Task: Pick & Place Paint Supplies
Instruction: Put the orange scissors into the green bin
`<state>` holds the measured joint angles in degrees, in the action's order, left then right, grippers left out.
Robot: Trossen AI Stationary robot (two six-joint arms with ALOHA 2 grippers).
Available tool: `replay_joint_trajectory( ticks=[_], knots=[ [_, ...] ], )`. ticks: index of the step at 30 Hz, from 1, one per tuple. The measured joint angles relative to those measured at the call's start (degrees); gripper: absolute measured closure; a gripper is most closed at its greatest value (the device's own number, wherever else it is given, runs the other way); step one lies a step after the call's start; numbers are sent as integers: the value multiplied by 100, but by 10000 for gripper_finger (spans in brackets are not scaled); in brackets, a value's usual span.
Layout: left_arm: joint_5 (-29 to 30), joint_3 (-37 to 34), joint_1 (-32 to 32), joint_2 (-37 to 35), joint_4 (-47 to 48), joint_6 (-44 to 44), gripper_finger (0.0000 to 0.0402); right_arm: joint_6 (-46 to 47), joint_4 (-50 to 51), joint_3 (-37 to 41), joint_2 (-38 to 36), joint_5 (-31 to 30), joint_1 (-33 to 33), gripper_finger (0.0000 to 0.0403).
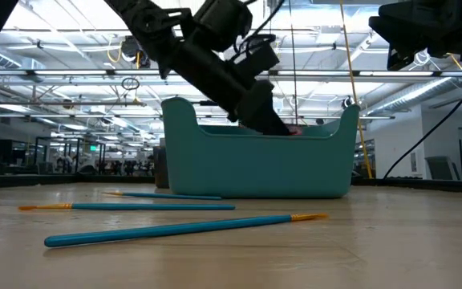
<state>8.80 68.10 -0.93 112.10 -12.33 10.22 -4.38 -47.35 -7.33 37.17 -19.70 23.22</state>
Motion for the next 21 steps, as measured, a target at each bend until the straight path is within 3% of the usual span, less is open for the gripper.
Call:
replay_joint_trajectory(
  ticks=[21],
  knots=[
    [22, 0, -13, 187, -16, -292, 292, 0, 0, 0, 0, -7, -2, 310]
  ],
)
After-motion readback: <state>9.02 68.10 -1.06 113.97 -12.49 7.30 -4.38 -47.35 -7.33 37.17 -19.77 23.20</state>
